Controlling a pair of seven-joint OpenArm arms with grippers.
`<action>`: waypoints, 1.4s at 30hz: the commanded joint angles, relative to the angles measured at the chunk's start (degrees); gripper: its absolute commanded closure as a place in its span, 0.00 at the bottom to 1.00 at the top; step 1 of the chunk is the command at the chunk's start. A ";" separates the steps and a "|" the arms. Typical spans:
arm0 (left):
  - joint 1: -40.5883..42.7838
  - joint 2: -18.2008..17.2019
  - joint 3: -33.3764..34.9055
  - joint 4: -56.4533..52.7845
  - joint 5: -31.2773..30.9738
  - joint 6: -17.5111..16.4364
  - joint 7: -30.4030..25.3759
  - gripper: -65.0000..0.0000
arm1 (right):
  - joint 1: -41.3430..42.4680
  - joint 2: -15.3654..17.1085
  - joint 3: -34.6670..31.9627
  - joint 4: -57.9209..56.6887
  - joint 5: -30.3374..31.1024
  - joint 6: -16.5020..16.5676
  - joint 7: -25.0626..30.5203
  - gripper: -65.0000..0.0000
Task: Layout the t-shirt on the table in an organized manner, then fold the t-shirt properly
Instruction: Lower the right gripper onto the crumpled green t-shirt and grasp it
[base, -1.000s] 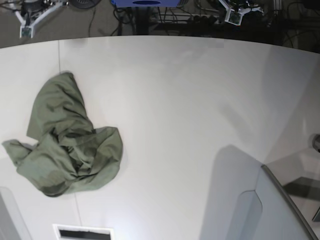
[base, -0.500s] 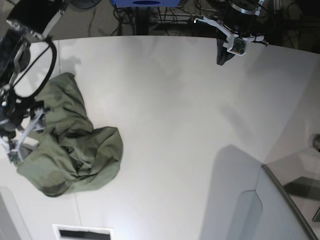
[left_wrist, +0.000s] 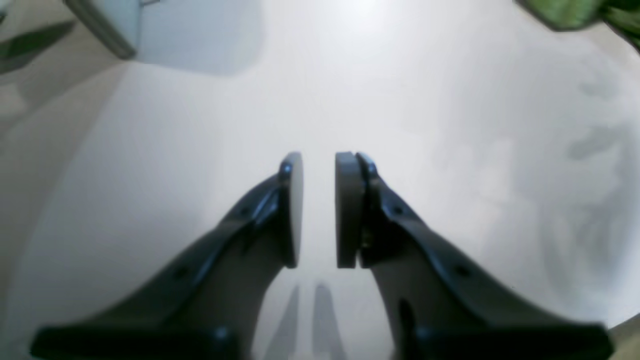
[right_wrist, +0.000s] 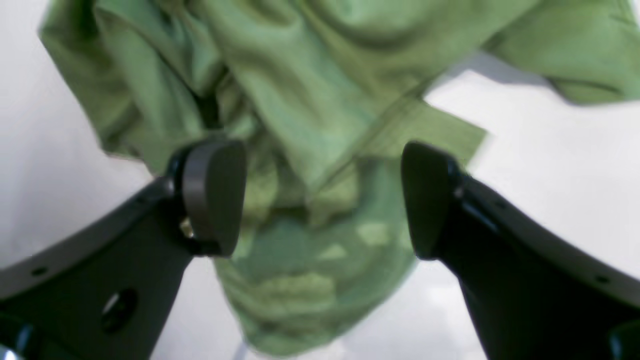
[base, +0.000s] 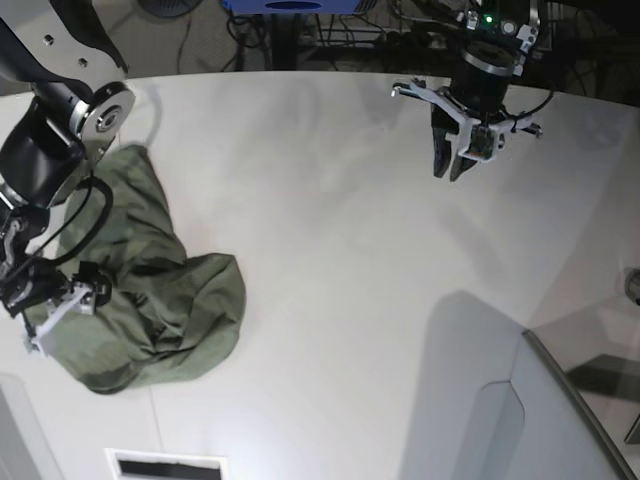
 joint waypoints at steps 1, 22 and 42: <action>-1.55 -0.25 0.10 0.84 -0.12 0.43 1.45 0.91 | 2.46 0.67 0.75 -0.67 0.60 0.25 1.32 0.29; -7.97 -2.01 -0.34 -3.46 -14.19 0.43 8.92 1.00 | 3.51 3.39 6.38 -10.43 0.34 0.25 8.53 0.29; -8.06 -2.01 -0.43 -4.08 -14.28 0.43 8.92 1.00 | 3.43 2.86 7.34 -12.45 0.60 -1.02 8.00 0.49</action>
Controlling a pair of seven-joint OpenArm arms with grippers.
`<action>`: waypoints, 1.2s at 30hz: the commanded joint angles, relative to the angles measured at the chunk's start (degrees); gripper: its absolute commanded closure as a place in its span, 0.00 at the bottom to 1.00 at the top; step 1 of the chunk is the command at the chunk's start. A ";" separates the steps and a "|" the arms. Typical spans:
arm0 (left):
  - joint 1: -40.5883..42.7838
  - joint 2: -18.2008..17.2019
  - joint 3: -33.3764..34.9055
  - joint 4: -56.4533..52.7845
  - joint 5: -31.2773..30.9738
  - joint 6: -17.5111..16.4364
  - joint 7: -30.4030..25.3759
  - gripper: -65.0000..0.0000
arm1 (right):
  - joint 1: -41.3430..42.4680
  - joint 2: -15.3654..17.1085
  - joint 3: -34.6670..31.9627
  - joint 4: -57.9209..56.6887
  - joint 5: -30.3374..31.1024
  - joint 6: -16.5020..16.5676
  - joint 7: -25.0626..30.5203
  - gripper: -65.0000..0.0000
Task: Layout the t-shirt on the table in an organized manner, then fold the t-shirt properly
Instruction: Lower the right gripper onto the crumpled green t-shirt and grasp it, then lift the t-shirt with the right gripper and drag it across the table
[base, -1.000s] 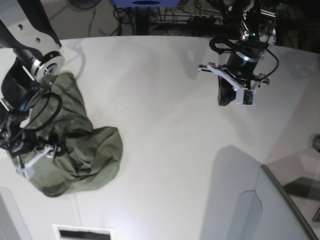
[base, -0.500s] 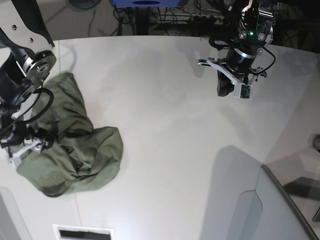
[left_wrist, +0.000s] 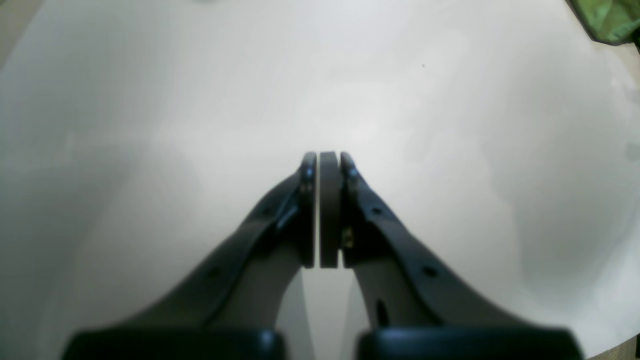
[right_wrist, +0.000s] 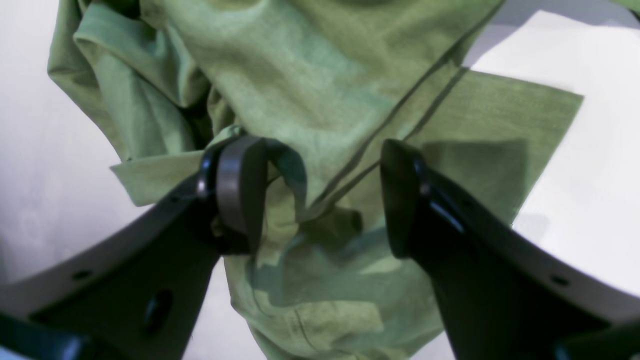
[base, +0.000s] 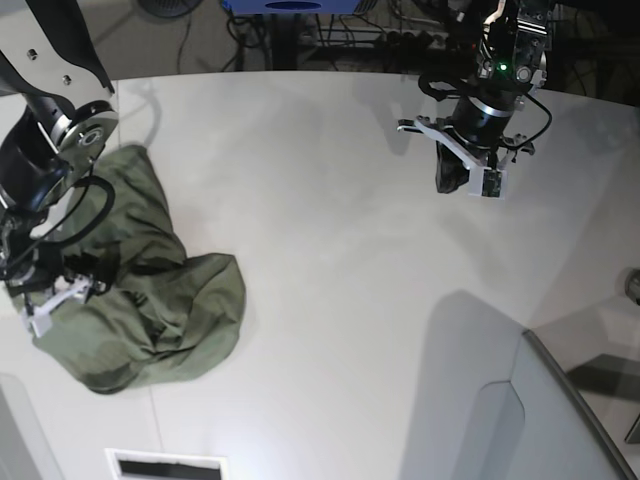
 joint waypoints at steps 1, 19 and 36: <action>-0.10 -0.26 -0.32 0.84 -0.09 0.12 -1.37 1.00 | 1.79 0.59 -0.15 0.64 0.82 0.31 0.72 0.52; -2.39 -0.35 -0.32 -3.47 -0.09 0.12 -1.37 1.00 | -6.21 -5.56 -0.24 30.00 0.82 1.59 -21.52 1.00; -5.20 -0.35 -0.32 -3.47 -0.09 0.12 -1.20 1.00 | 5.48 -7.23 -28.73 31.32 0.73 1.59 -12.99 1.00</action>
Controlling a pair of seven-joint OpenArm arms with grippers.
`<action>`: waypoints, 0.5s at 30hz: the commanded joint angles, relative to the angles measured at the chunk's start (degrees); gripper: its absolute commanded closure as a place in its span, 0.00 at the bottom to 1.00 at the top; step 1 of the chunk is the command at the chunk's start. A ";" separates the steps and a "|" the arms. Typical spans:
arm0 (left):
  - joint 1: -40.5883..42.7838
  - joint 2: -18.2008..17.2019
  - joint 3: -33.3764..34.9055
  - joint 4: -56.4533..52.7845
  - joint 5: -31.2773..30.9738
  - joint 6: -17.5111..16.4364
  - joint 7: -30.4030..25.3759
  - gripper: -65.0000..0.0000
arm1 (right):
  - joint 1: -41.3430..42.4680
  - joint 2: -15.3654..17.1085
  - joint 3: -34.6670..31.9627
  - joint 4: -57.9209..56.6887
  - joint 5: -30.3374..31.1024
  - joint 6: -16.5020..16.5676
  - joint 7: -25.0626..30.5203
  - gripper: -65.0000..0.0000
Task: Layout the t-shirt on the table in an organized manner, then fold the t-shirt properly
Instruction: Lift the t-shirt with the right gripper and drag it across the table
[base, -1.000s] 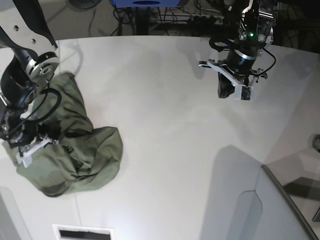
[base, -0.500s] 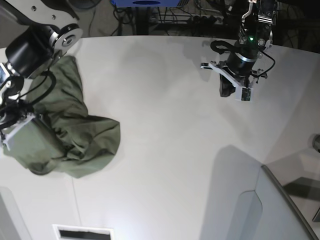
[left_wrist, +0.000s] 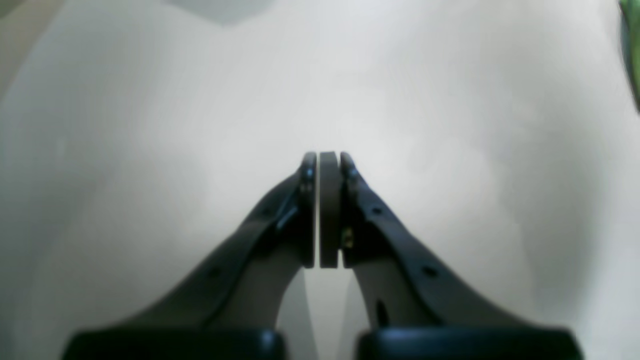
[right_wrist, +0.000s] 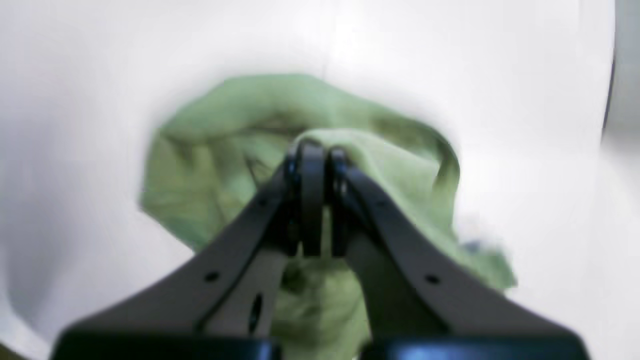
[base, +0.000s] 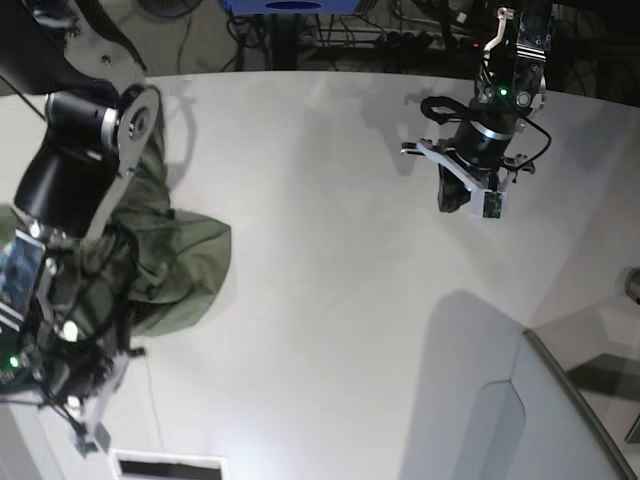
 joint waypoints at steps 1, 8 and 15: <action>0.11 -0.41 -0.17 1.19 0.08 0.25 -1.20 1.00 | 4.66 -0.52 -2.51 -2.49 1.37 0.23 3.19 1.00; 2.13 -4.11 -0.08 1.19 0.08 0.25 -1.20 1.00 | 17.94 -5.71 -15.61 -28.25 1.45 0.23 16.38 1.00; 2.92 -6.13 -0.08 0.75 0.08 0.25 -1.11 1.00 | 19.61 -6.41 -40.31 -38.09 21.50 0.23 25.61 1.00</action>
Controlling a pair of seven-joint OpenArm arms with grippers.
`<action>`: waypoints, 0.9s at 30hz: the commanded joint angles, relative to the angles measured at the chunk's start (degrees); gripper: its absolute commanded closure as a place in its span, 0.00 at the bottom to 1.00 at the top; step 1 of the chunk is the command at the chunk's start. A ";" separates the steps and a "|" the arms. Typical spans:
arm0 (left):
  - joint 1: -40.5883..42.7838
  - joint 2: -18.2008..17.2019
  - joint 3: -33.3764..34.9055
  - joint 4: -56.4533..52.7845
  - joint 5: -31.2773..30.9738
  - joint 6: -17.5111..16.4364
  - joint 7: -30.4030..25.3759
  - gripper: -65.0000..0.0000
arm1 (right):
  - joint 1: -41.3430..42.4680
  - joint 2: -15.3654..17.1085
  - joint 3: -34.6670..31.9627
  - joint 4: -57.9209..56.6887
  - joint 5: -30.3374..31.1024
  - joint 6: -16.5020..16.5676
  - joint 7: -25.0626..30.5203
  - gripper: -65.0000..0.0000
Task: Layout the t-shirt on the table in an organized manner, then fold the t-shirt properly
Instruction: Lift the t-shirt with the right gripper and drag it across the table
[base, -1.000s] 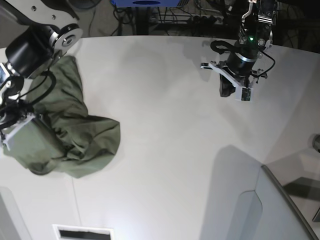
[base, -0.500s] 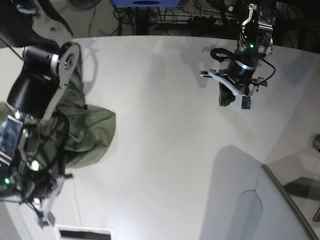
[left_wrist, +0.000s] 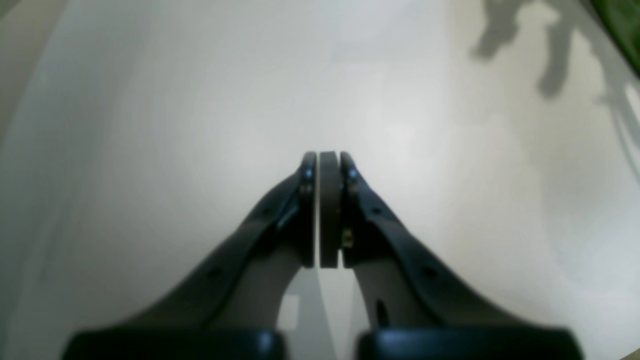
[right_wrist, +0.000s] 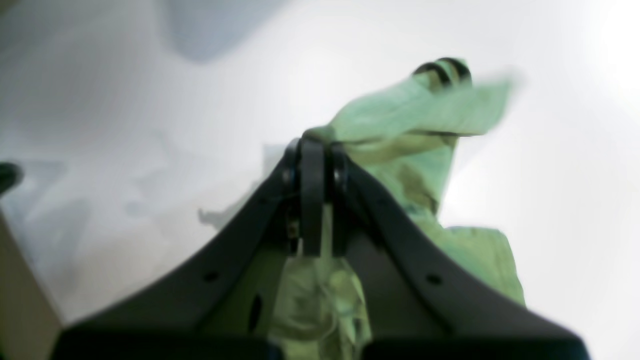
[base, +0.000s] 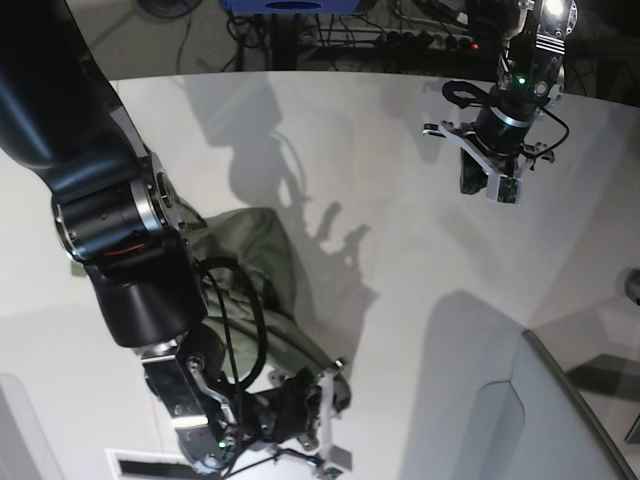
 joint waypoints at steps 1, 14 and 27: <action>-0.09 -0.49 -0.23 0.79 0.10 0.10 -1.11 1.00 | 2.87 -0.71 -3.04 1.16 4.49 0.47 1.94 1.00; -1.76 -0.40 -0.23 0.70 0.10 0.10 -1.11 1.00 | 2.34 5.27 -12.36 1.34 34.47 0.47 1.76 0.19; -7.65 -0.40 -0.06 -0.26 0.10 0.10 -1.11 1.00 | -29.22 19.69 -7.00 34.39 36.32 -48.28 8.62 0.44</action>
